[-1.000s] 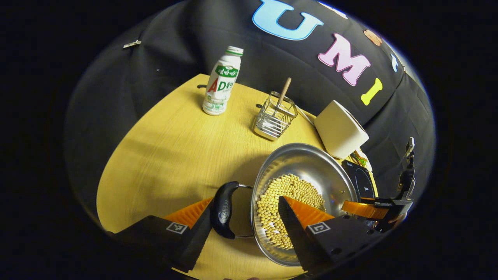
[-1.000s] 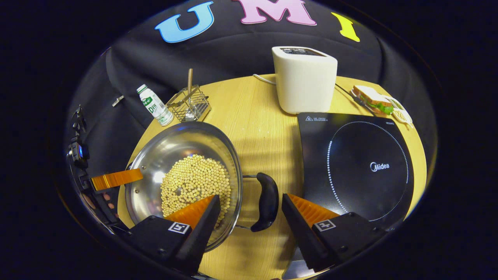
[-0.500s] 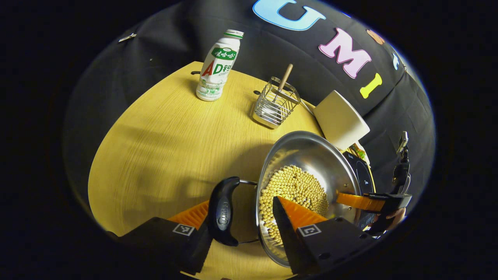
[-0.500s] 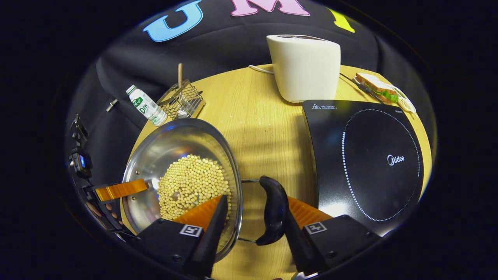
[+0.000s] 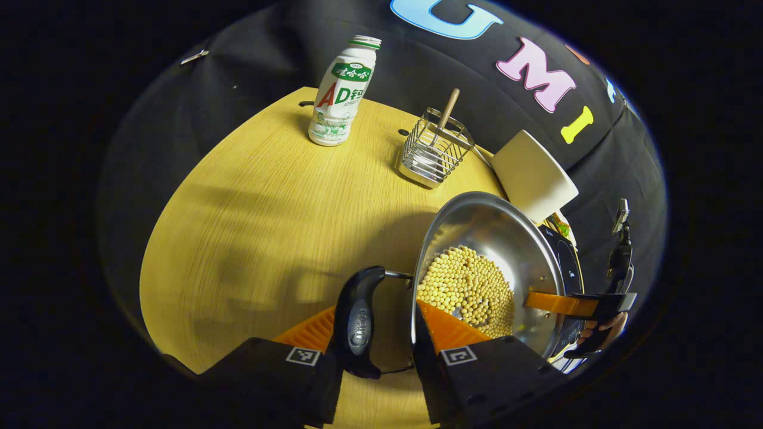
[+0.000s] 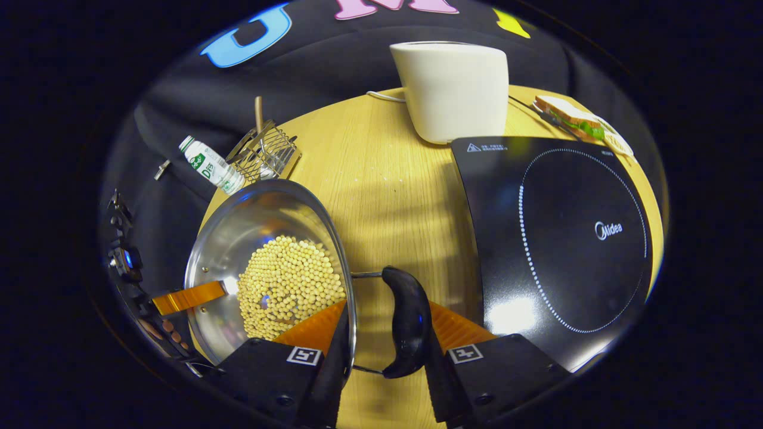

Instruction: First push the handle of the pot to place it horizontally, then grasp the pot with both hands and set it on the induction cooktop.

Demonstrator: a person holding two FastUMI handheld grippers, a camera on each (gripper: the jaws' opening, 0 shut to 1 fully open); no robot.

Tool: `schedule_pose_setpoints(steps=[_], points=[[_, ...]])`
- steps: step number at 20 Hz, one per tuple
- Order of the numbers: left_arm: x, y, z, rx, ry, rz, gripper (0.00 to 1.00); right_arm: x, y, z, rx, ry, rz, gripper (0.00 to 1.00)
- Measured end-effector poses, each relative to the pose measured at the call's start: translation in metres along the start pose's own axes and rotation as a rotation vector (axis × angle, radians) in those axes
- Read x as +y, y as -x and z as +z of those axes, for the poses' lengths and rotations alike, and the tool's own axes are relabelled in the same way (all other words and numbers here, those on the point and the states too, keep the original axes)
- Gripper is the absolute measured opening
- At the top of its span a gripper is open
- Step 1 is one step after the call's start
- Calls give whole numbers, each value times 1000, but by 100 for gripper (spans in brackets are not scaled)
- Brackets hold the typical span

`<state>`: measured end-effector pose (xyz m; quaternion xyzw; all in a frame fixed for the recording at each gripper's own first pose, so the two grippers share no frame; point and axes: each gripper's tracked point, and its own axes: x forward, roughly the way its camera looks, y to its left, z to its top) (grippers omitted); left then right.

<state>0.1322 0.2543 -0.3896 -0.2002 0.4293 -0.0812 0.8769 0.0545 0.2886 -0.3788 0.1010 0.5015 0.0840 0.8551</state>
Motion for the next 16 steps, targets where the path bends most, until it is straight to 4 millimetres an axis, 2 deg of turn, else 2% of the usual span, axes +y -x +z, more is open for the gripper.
schedule_pose_setpoints(steps=[1, 2, 4, 7, 10, 13, 16], points=[[0, 0, 1, -5, 6, -4, 58, 1, 1, -2, 8, -10, 13, 65], [0, 0, 1, -5, 6, -3, 57, 1, 0, -1, 4, -19, 11, 59], [0, 0, -2, 2, -3, 8, 55, 0, 1, -1, 9, -5, 2, 54], [-2, 4, -2, 1, -2, 16, 54, 2, 5, -1, -2, 12, 4, 54], [-9, 18, -1, -13, -7, 20, 53, 2, 20, 4, -23, 27, 13, 54], [-25, 32, 3, -31, -22, 21, 54, -3, 39, 12, -45, 31, 16, 54], [-54, 40, 3, -37, -28, 9, 54, -20, 66, 18, -71, 24, 11, 54]])
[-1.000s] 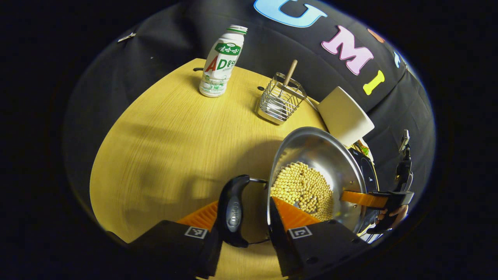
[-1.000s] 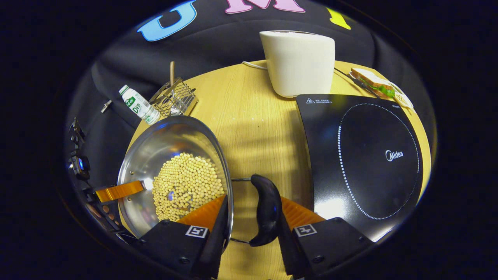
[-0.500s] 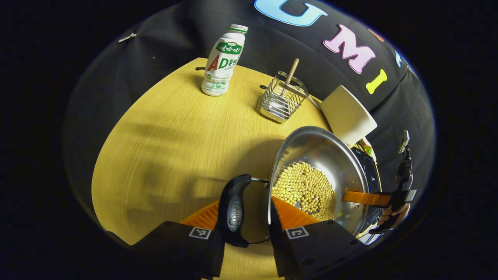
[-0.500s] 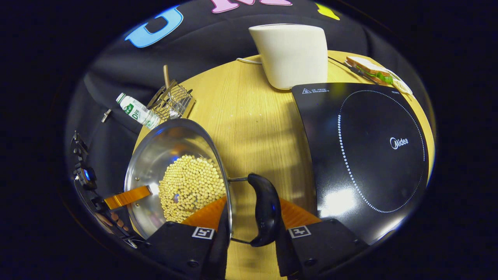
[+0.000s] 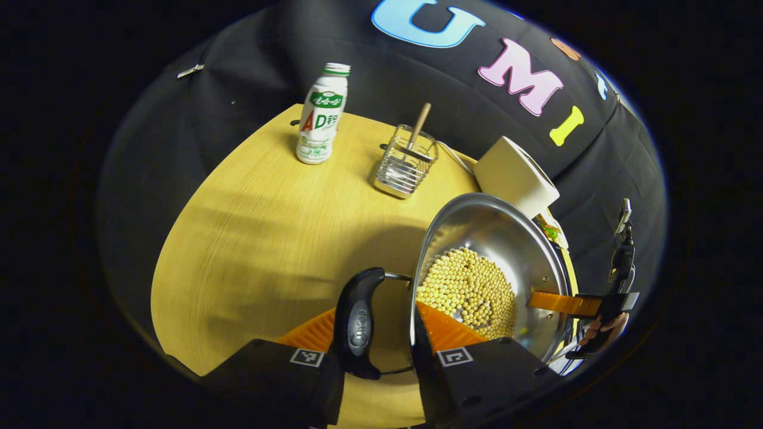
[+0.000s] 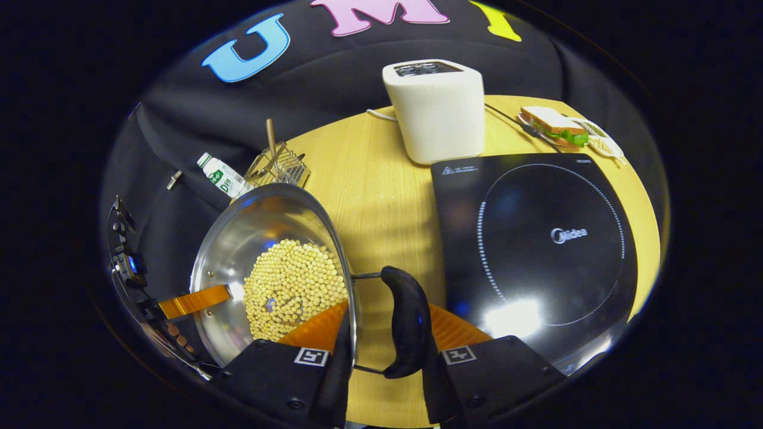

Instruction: First push the handle of the pot to place it horizontally, then grasp the pot with both hands and set it on the induction cooktop.

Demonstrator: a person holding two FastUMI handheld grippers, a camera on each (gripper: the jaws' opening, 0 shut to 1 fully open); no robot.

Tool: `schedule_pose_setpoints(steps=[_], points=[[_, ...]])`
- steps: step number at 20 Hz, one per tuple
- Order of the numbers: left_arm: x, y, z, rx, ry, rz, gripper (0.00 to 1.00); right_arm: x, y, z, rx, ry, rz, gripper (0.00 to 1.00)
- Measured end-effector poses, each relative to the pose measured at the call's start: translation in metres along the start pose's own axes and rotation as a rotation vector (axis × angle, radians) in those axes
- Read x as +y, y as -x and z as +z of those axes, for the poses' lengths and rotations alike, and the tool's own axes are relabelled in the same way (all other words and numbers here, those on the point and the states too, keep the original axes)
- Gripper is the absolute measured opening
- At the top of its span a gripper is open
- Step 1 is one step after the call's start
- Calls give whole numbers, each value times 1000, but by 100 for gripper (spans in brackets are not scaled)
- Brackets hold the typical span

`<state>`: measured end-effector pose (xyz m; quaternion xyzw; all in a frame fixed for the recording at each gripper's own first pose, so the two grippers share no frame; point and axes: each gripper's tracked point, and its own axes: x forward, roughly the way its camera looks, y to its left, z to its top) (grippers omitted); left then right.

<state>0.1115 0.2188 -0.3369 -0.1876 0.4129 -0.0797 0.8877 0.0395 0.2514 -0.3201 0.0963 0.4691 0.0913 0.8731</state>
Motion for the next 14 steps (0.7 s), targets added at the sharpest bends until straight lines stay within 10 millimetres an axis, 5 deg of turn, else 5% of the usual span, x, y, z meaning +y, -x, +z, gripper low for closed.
schedule_pose_setpoints(steps=[8, 14], points=[[-100, 7, -4, 14, -34, -37, 54, -80, 63, 24, -44, -47, -21, 50], [-177, -23, 3, 15, -55, -57, 54, -150, 83, 54, -61, -66, -36, 49]])
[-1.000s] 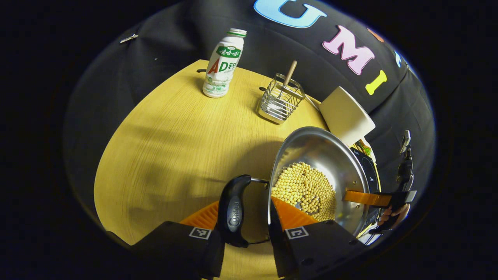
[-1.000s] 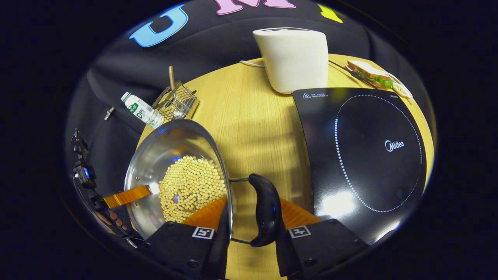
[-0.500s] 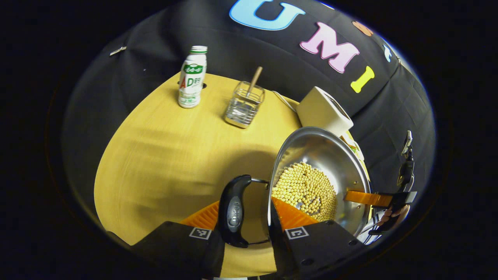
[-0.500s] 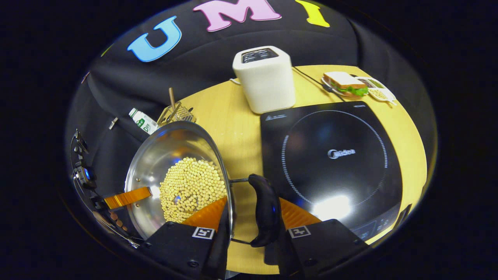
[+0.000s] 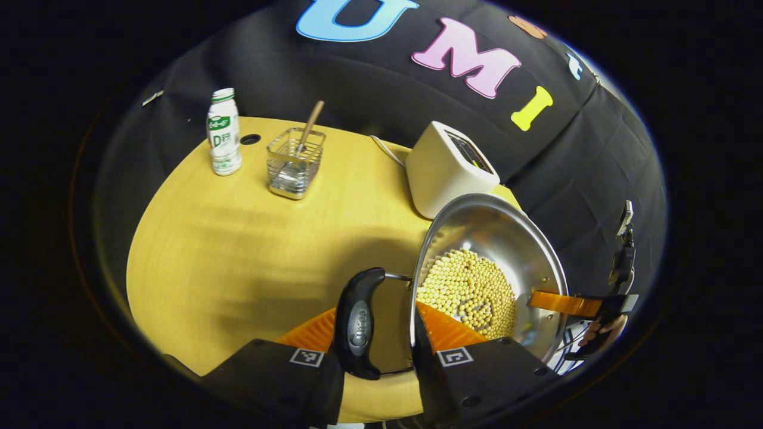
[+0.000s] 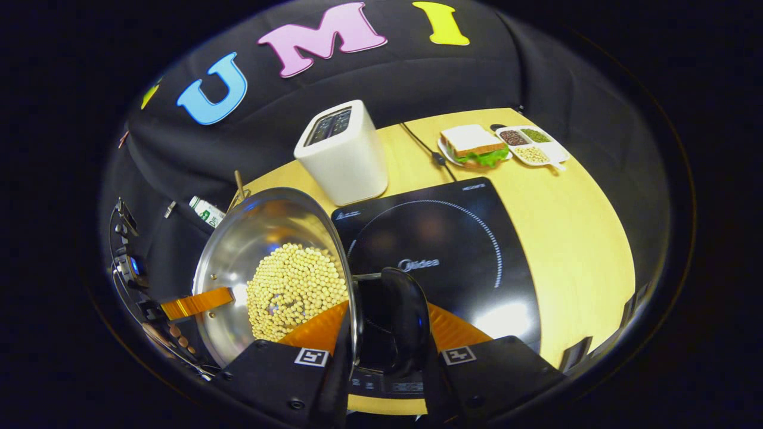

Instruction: First push the handle of the pot to place it horizontally, then grasp the pot with both hands and set it on the induction cooktop.

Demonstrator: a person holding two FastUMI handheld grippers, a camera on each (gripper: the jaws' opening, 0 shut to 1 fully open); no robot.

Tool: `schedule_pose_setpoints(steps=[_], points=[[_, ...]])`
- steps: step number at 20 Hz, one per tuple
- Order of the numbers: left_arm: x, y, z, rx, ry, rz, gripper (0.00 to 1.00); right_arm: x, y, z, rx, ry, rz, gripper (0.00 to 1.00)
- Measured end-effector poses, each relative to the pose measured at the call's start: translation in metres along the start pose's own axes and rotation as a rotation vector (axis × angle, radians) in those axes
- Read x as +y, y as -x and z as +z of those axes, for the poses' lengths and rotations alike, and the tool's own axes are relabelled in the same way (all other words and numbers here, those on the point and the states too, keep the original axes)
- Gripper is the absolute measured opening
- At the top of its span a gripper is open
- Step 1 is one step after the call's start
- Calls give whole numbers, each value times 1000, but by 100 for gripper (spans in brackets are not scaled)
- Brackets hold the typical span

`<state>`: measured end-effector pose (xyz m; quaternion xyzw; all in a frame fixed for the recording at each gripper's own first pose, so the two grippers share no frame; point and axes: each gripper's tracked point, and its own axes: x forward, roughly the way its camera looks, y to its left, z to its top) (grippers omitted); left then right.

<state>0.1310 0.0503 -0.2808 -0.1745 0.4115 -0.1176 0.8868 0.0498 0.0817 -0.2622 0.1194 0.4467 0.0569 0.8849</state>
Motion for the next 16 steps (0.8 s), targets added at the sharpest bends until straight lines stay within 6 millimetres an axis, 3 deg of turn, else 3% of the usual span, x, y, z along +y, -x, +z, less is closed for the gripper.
schedule_pose_setpoints(steps=[2, 6, 7, 8, 9, 16], points=[[-18, -7, -7, 4, 2, -6, 54, -22, 1, 11, -2, 2, -4, 54], [-54, -32, -9, 19, -2, -13, 54, -65, -2, 27, 6, -11, -15, 54], [-62, -39, -8, 20, -6, -14, 54, -75, -4, 29, 10, -15, -17, 49], [-70, -45, -8, 20, -9, -16, 54, -85, -6, 31, 14, -22, -20, 54], [-77, -52, -10, 22, -11, -16, 54, -94, -9, 33, 23, -29, -23, 49], [-104, -87, -13, 19, 4, 11, 54, -137, -35, 49, 58, -53, -12, 53]])
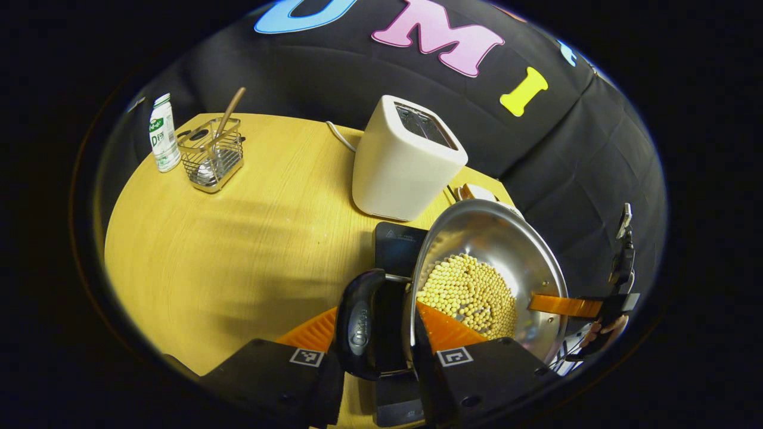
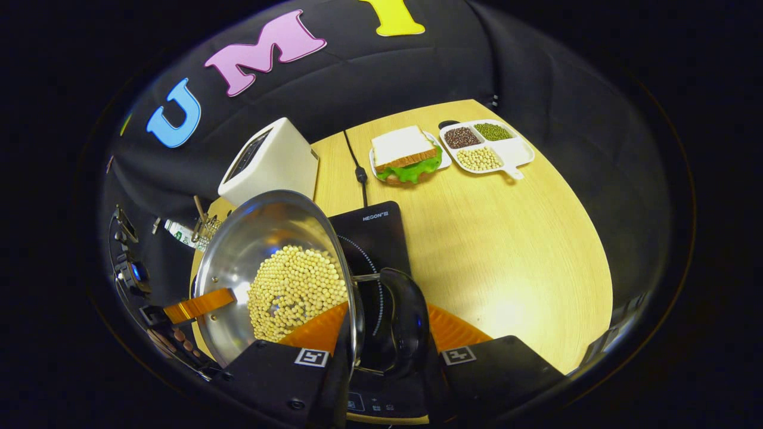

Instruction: First push the handle of the pot to place it horizontally, then grasp the pot with both hands and set it on the induction cooktop.

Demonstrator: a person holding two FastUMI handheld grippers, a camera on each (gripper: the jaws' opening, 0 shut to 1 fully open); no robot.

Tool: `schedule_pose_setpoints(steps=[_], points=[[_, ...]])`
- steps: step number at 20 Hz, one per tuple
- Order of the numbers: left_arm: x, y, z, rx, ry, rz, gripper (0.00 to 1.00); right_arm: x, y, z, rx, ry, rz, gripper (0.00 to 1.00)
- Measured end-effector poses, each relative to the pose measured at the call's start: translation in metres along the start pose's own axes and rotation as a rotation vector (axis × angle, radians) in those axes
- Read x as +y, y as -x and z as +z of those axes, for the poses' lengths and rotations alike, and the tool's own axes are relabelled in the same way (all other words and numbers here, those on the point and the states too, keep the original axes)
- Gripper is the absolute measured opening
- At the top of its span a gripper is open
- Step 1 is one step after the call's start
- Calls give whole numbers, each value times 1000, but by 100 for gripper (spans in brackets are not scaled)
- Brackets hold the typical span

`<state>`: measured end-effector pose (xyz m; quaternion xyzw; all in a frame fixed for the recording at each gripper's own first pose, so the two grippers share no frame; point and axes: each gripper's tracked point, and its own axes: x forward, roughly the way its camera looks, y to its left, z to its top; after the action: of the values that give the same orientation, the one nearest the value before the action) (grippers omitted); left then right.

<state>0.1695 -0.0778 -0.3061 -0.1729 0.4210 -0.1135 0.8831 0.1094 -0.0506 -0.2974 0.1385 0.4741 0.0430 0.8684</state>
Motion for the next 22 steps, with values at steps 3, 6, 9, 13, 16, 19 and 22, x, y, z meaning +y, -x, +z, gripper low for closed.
schedule_pose_setpoints(steps=[3, 6, 9, 13, 16, 19, 22], points=[[-3, -13, -2, 14, -3, 12, 53, -9, -12, 3, 17, -5, -1, 53], [-2, -19, 0, 6, 1, 16, 54, -10, -18, 8, 14, -2, 5, 53], [0, -17, -2, 5, 23, 12, 55, -8, -17, 9, 11, -5, 21, 53], [1, -17, -5, 17, 23, 24, 56, -7, -17, 10, 8, -2, 30, 55], [1, -16, -9, 31, 26, 40, 58, -7, -16, 12, 7, 6, 44, 55], [2, -15, -10, 40, 29, 61, 59, -7, -15, 12, 8, 7, 56, 55], [2, -12, -9, 43, -4, 102, 60, -6, -15, 12, 6, 17, 65, 57]])
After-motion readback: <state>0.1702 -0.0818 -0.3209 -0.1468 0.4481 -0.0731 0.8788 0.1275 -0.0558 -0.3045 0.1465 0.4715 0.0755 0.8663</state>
